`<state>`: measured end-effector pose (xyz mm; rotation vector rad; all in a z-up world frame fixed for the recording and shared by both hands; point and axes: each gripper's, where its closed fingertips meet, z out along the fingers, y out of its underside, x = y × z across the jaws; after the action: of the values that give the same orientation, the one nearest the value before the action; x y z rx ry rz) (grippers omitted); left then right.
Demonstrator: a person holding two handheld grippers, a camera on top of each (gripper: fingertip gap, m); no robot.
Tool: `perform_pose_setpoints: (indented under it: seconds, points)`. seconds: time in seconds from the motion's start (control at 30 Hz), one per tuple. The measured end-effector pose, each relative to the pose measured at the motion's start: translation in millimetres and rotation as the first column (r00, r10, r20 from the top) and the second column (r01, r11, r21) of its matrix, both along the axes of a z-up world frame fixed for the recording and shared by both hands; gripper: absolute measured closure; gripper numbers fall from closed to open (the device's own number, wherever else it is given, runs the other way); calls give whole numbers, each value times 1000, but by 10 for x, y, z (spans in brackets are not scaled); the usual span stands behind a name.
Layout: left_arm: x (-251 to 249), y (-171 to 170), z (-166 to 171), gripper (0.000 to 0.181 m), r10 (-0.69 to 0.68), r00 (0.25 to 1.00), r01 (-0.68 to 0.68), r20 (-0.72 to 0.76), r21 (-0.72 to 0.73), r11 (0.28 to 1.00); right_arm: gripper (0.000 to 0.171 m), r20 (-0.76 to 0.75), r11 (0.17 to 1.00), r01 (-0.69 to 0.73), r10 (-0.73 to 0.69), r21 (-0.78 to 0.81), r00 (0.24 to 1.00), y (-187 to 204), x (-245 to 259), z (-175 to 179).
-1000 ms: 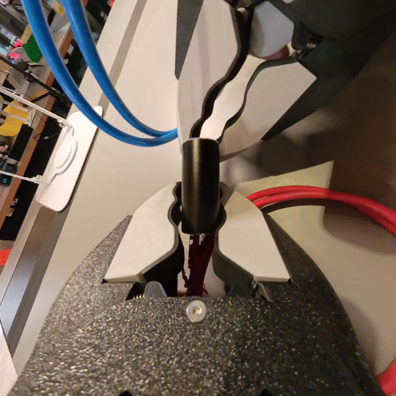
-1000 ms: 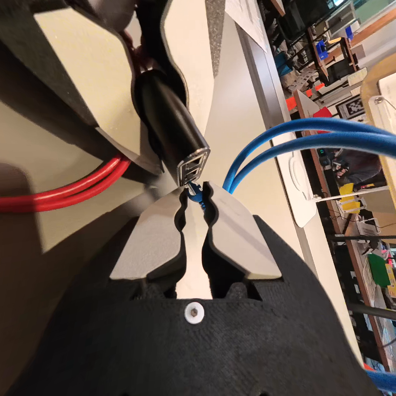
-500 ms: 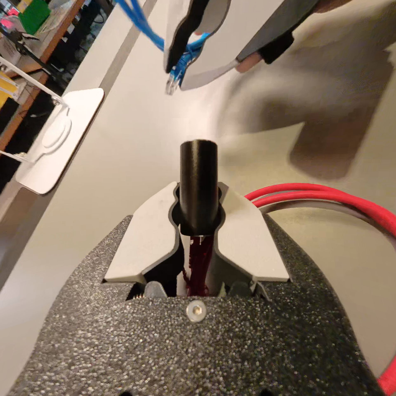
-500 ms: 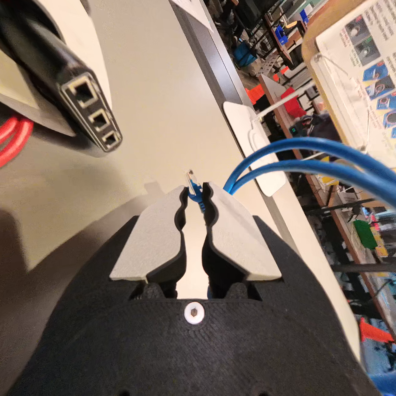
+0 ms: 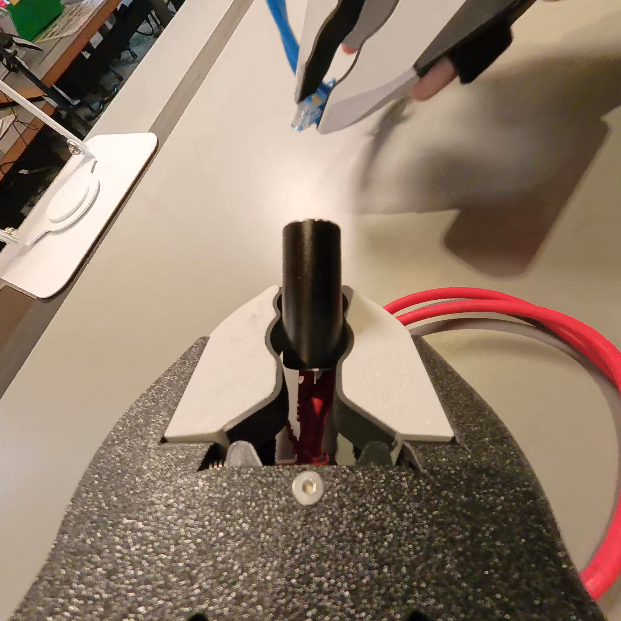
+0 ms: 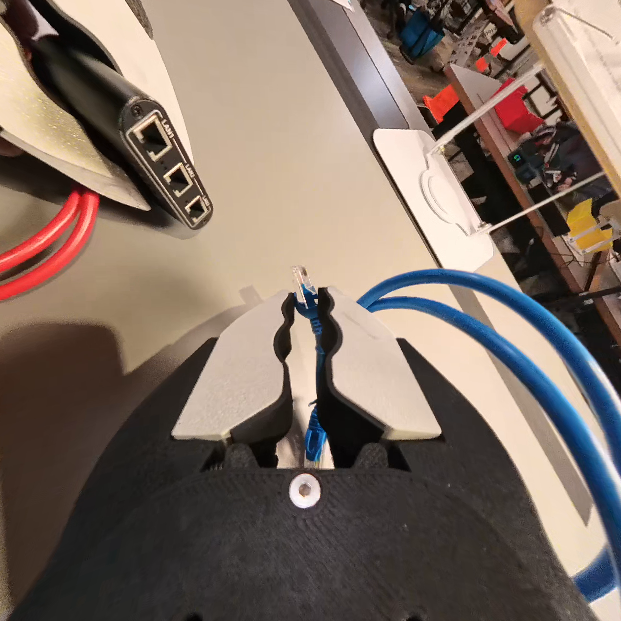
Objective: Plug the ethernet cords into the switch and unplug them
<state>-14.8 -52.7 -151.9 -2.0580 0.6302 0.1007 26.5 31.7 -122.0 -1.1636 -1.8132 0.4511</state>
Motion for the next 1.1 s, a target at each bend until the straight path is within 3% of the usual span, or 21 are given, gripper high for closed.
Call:
perform_pose_setpoints:
  seconds: [0.33, 0.53, 0.63, 0.77, 0.93, 1.0, 1.1]
  points:
    - [-6, 2, 7, 153, 2, 1000, -2, -2, 5, 1000, 157, -136, 973, 167, -189, -157, 972, 416, 768, 594]
    - [-6, 2, 8, 153, 3, 1000, -3, -1, 5, 1000, 157, -204, 937, 313, -340, -155, 918, 874, 1628, 1400]
    - [-8, 5, 9, 153, 5, 1000, -5, -1, 6, 1000, 157, -146, 893, 421, -443, -158, 885, 1202, 2148, 1555]
    - [-9, 6, 8, 153, 7, 1000, -7, -2, 6, 1000, 157, 10, 812, 511, -530, -282, 848, 1572, 2712, 1235]
    - [-13, 10, 7, 153, 12, 1000, -12, -3, 8, 1000, 156, 263, 647, 601, -548, -468, 794, 1747, 3064, 378]
    - [-16, 10, 8, 153, 15, 1000, -15, -5, 9, 1000, 155, 258, 612, 615, -573, -498, 778, 1832, 3083, 279]
    - [-28, 9, 12, 153, 25, 1000, -25, -2, 12, 1000, 148, 220, 621, 675, -650, -399, 727, 1980, 3133, 400]
